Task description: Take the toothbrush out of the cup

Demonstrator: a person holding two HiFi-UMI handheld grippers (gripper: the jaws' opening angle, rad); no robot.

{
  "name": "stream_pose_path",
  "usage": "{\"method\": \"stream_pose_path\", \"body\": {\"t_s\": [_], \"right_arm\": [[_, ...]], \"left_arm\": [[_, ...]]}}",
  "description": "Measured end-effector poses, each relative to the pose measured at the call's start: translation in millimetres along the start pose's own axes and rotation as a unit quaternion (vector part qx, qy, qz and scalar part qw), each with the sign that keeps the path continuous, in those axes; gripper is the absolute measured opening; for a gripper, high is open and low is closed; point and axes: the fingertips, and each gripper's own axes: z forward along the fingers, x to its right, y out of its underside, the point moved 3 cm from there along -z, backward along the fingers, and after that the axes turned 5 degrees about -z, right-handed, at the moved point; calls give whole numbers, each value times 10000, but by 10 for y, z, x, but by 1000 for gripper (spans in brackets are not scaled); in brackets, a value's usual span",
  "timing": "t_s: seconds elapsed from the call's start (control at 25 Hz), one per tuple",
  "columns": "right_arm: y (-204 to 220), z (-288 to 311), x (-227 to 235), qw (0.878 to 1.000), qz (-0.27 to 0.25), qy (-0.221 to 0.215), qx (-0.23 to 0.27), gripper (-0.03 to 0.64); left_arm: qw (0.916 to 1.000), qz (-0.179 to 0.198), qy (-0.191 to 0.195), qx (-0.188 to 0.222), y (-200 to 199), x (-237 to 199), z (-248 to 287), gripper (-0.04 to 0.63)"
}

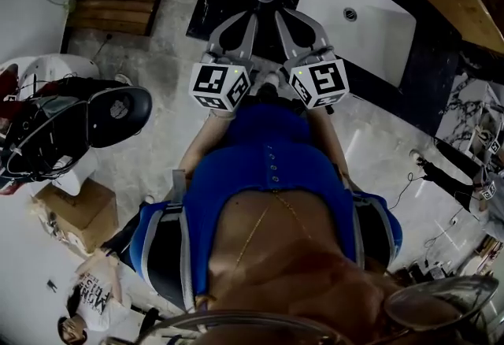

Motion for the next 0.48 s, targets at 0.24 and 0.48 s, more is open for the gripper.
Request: {"method": "stream_pose_path", "body": {"t_s": [0.24,0.48], "right_arm": [[16,218,108,9984,179,527,-51,2],[19,392,120,9956,233,900,-107,2]], "left_arm": [[9984,59,467,-310,-56,-170,229,3],[9957,48,741,-557,-100,-380,358,3]]}}
